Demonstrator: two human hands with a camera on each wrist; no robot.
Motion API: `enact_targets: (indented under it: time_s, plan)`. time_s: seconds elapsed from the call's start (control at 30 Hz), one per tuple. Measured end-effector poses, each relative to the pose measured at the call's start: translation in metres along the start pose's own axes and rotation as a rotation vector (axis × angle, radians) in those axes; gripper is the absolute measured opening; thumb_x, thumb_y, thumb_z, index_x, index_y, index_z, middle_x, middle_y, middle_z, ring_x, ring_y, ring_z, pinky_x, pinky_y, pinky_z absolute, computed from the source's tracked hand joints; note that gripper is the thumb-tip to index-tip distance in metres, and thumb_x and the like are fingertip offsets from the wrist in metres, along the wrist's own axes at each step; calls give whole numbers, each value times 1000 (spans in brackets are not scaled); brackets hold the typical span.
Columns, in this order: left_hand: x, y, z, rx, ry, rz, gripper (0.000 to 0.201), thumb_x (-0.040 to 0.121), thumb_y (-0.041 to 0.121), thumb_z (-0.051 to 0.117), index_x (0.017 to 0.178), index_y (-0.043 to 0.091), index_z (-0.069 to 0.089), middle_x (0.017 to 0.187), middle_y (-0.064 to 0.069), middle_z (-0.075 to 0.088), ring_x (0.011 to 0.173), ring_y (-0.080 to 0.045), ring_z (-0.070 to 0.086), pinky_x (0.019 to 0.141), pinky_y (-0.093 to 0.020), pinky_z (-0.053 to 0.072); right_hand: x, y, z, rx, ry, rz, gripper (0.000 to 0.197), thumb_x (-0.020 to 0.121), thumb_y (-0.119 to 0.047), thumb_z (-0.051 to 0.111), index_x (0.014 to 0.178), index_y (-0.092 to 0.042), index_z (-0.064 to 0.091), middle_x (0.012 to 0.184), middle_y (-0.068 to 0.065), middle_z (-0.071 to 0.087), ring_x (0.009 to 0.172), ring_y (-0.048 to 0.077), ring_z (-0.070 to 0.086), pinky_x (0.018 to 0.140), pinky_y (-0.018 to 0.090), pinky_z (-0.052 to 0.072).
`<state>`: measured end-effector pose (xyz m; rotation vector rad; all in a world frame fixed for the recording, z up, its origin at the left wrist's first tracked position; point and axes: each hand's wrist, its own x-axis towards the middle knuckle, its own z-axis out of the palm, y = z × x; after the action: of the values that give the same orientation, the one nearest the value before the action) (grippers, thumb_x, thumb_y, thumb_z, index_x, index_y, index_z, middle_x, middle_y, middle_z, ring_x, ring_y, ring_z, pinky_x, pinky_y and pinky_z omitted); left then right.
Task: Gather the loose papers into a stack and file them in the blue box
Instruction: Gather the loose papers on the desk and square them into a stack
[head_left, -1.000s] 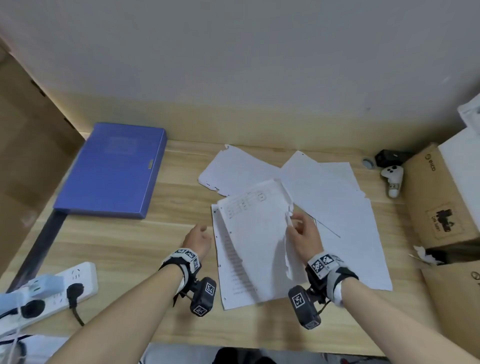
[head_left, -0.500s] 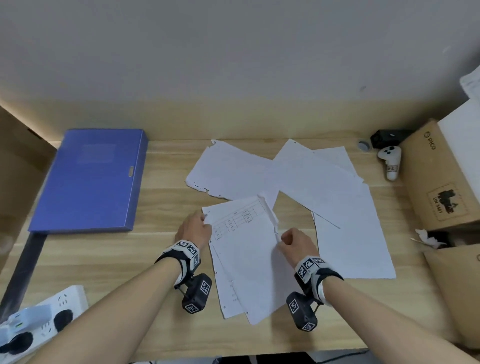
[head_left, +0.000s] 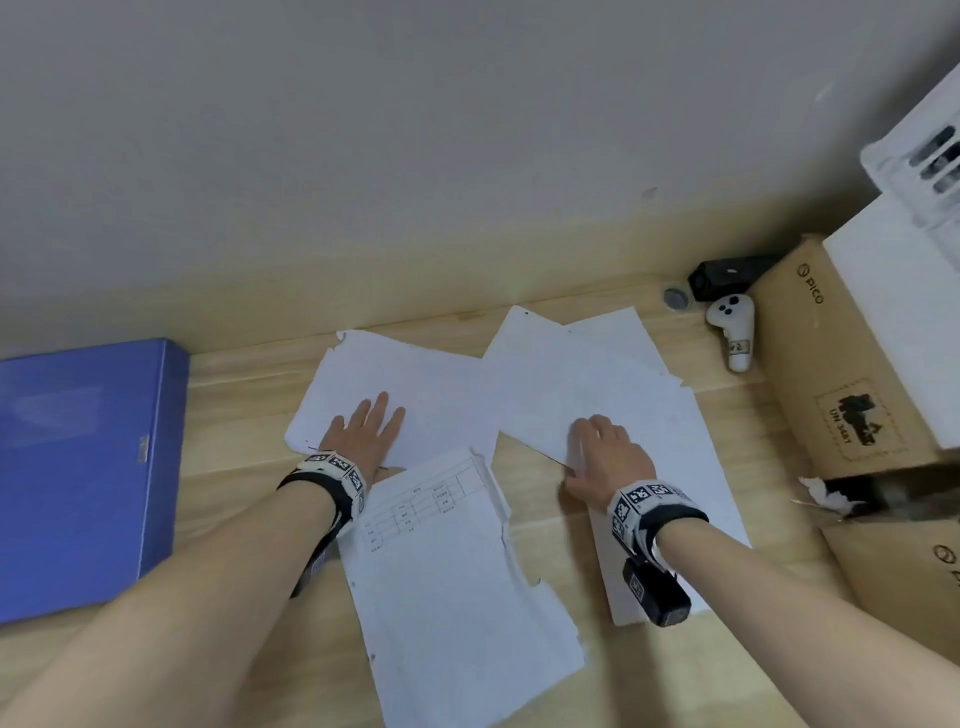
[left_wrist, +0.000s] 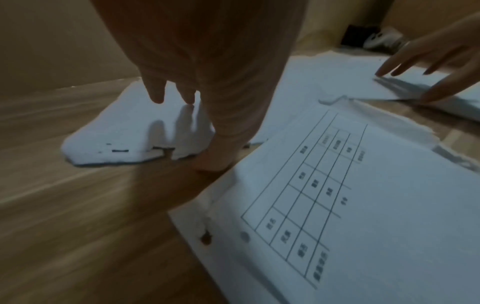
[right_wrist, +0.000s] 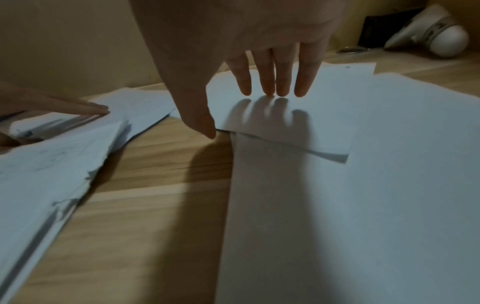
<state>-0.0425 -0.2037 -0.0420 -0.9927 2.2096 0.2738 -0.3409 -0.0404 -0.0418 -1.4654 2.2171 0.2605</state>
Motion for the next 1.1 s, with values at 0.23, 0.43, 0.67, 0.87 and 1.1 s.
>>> enact_targets:
  time_s: [0.23,0.43,0.67,0.87,1.1]
  plan:
    - [20,8,16,173,223,-62,81,97,46,49,156,8,9,161,-28,10,141,-41,33,108,-43,39,7,-7,13,-37,59,44,56,66,-5,56,119,-15,42,128,6,39,114,29,40,59,32,42]
    - [19,13,-19,-93,322,-119,39,87,4,47,122,15,58,125,-6,61,105,-28,61,76,-37,48,6,5,19,33,83,67,49,75,1,50,120,-18,47,131,3,39,117,27,37,59,34,47]
    - [-19,-6,-67,-573,571,-224,20,93,10,45,99,13,64,88,-14,69,81,-37,64,64,-34,41,8,12,13,205,75,-52,36,85,-15,55,120,-18,58,140,3,40,124,28,40,87,41,50]
    - [-45,-6,-74,-1468,471,-131,21,95,15,50,101,8,70,96,-6,74,84,-19,68,78,-37,56,-1,22,20,227,90,-63,32,91,-9,52,122,-12,61,140,5,44,126,27,46,92,37,48]
    - [-57,10,-11,-1516,225,-308,15,91,6,53,84,5,66,89,-16,70,83,-30,68,75,-38,56,2,22,12,288,133,-16,27,90,-7,48,111,-16,64,128,4,54,114,25,55,81,34,48]
